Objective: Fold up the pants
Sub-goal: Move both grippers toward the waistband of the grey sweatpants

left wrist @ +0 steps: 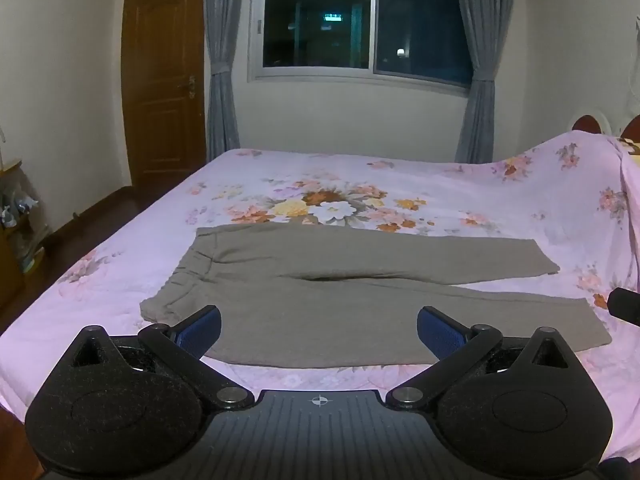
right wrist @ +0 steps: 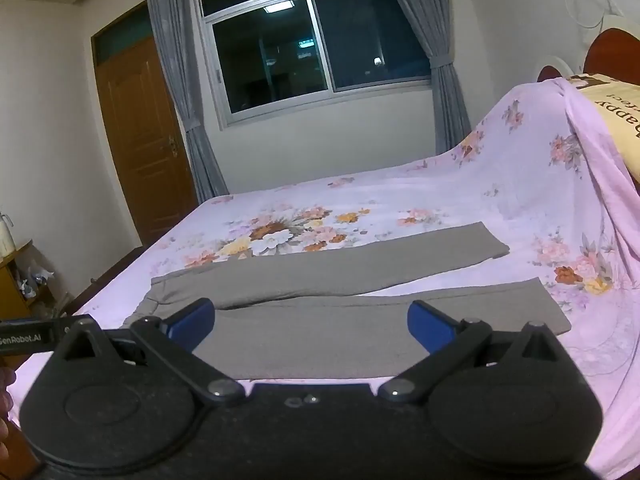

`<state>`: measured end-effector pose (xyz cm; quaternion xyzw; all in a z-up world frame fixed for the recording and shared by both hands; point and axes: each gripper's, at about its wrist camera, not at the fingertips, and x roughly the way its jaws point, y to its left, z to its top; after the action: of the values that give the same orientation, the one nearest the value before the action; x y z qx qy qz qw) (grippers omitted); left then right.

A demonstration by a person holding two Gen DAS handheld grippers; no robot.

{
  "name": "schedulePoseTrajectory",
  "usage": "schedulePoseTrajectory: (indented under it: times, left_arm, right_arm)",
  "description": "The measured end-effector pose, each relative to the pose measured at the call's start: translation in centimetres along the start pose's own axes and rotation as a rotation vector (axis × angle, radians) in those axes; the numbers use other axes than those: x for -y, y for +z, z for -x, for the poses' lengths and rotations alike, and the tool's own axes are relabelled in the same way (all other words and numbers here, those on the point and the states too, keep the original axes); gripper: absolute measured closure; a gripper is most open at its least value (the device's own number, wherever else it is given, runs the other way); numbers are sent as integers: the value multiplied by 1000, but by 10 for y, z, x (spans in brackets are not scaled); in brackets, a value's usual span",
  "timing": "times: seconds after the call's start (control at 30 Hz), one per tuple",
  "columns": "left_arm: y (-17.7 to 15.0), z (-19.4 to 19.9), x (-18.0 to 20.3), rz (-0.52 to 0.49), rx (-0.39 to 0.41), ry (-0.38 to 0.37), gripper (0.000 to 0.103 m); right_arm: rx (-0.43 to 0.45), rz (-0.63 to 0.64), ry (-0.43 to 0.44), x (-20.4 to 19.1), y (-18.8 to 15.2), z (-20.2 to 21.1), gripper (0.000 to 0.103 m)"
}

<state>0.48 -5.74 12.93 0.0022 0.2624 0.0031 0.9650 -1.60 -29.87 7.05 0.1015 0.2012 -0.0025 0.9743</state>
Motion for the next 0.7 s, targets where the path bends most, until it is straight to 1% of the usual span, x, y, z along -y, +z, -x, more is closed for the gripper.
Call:
schedulePoseTrajectory:
  times: [0.3,0.37,0.47,0.5,0.7]
  left_arm:
    - [-4,-6,-15,1,-12,3,0]
    - [-5,-5,-14,0,-12,3,0]
    - [-7,-6,-17,-1,-13,3,0]
    - [-7,-6,-19,-1,-13,1,0]
    - [-14,-7,-21,-2,-16,8,0]
  right_arm:
    - [-3,-2,10,3,-1,-1,0]
    - [-4,1,11,5,-1,-2,0]
    - [-4,6,15,8,3,4,0]
    - [7,17,21,5,-3,-2,0]
    - [-9,31,23,6,-4,-7,0]
